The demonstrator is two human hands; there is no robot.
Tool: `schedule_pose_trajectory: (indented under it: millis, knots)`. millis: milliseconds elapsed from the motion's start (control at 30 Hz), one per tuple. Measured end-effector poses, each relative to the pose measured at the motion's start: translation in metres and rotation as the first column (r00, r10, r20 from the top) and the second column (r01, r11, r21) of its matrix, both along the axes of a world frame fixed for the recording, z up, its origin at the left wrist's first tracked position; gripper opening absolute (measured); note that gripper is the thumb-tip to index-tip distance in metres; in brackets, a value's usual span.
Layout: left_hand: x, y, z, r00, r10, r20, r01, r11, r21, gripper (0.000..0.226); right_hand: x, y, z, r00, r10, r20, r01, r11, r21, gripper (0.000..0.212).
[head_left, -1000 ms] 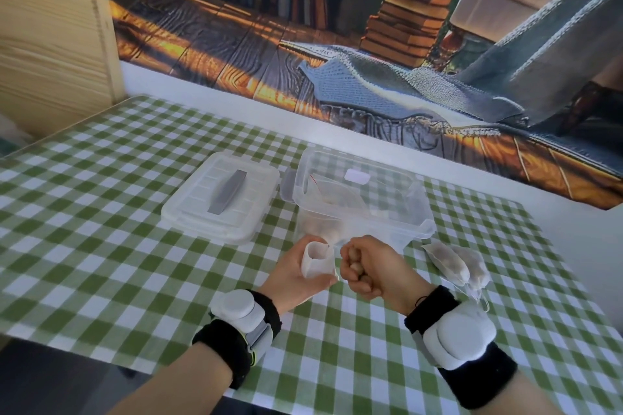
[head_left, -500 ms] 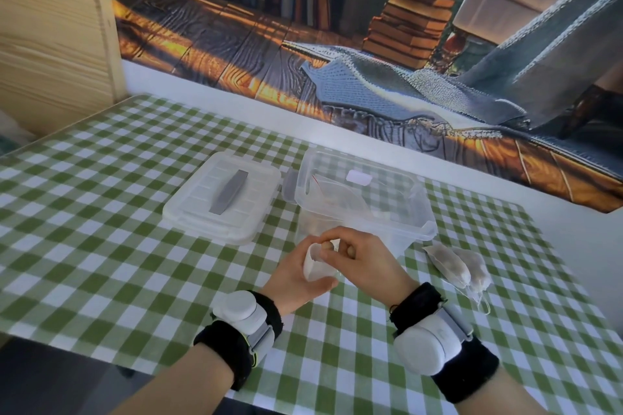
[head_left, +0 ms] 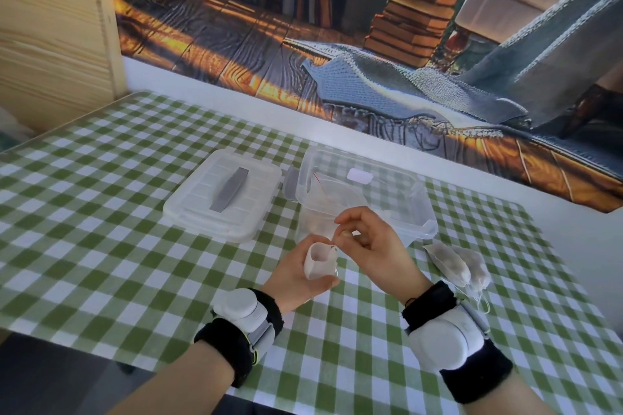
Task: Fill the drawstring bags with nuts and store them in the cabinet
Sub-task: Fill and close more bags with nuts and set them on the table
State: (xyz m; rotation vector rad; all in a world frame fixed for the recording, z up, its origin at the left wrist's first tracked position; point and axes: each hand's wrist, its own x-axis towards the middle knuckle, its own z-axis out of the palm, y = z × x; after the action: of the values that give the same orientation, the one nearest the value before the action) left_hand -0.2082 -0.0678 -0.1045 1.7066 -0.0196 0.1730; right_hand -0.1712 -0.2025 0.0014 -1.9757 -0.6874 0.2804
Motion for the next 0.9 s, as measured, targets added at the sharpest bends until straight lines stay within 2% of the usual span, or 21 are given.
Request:
schedule_pose_trajectory:
  millis: [100,233,433,567,733,900]
  knots:
    - [-0.001,0.001,0.001,1.0,0.005,-0.008,-0.005,1.0,0.011,0.041,-0.002,0.0,-0.004,1.0,0.004,-0.012,-0.004,1.0,0.014,0.019]
    - [-0.003,0.0,0.004,1.0,0.01,-0.008,-0.01,1.0,0.015,0.056,-0.005,0.005,-0.008,0.999,0.032,-0.039,-0.031,0.999,0.011,0.018]
    - [-0.001,0.001,0.001,1.0,-0.003,-0.023,0.003,1.0,0.004,0.056,-0.004,0.009,-0.014,0.998,0.061,0.029,-0.059,0.996,-0.067,0.025]
    - [0.0,0.0,0.002,1.0,-0.01,0.001,0.01,1.0,0.025,0.041,-0.003,0.007,-0.011,1.0,0.026,-0.005,-0.026,0.998,0.055,0.034]
    - [-0.001,0.0,0.002,1.0,0.002,-0.021,-0.001,0.998,0.057,0.041,-0.005,0.01,-0.015,0.999,0.028,-0.02,-0.025,0.986,0.165,0.046]
    - [-0.002,0.001,0.004,0.999,0.02,-0.027,-0.018,0.996,0.083,0.062,-0.013,0.016,-0.019,0.996,0.076,-0.042,-0.065,0.97,0.234,0.032]
